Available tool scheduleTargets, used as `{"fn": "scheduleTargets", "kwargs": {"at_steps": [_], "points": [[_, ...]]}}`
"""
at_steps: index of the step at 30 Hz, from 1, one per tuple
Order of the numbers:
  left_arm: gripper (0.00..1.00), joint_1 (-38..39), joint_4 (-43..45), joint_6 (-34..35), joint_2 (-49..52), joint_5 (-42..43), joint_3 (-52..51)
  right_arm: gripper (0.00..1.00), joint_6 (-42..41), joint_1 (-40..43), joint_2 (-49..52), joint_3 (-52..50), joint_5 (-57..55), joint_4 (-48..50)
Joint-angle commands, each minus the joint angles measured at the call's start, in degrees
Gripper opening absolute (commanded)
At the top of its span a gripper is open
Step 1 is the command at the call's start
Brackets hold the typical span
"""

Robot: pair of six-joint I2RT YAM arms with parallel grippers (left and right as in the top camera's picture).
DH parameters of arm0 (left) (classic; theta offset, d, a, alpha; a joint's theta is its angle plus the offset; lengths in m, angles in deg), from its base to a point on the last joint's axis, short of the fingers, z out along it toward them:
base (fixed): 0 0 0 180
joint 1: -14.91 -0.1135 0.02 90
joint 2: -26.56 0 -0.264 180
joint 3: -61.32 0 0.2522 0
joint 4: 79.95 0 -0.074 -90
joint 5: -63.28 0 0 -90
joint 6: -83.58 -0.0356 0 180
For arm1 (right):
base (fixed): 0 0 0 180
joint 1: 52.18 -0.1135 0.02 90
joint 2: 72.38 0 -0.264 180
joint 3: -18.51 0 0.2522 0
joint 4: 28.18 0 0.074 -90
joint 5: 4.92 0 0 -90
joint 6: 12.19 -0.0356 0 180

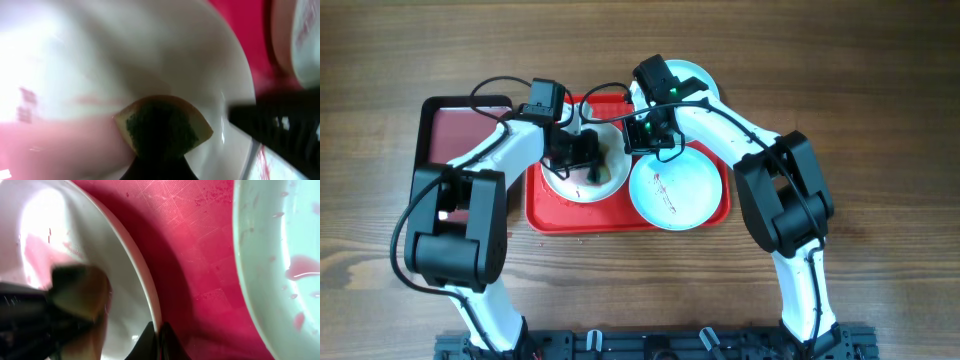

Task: Clean dirty plates on tray and stack at the side
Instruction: 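Scrub the white plate with the sponge while right gripper holds it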

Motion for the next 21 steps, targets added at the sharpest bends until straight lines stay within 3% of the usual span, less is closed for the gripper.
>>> {"fn": "scheduleTargets", "kwargs": {"at_steps": [1, 4, 7, 11, 17, 21], "points": [[0.04, -0.24, 1.55, 9.46, 3.15, -25.66, -1.44, 0.04, 0.50, -0.26, 0.09, 1.05, 4.79, 0.48], [0.04, -0.24, 1.88, 11.93, 3.15, -34.69, -0.24, 0.04, 0.46, -0.26, 0.09, 1.05, 4.74, 0.50], [0.04, -0.24, -2.27, 14.34, 3.15, -33.16, -0.22, 0.04, 0.02, -0.26, 0.09, 1.05, 3.91, 0.50], [0.04, -0.24, -11.67, 14.16, 3.15, -20.15, -0.22, 0.04, 0.04, -0.26, 0.09, 1.05, 3.91, 0.48], [0.04, -0.31, -20.79, -2.75, 3.15, 1.62, -0.22, 0.04, 0.04, -0.24, 0.22, 1.01, 3.96, 0.50], [0.04, -0.13, -20.61, -6.19, 3.15, 5.62, -0.22, 0.04, 0.00, -0.24, 0.42, 1.01, 4.33, 0.59]]}}
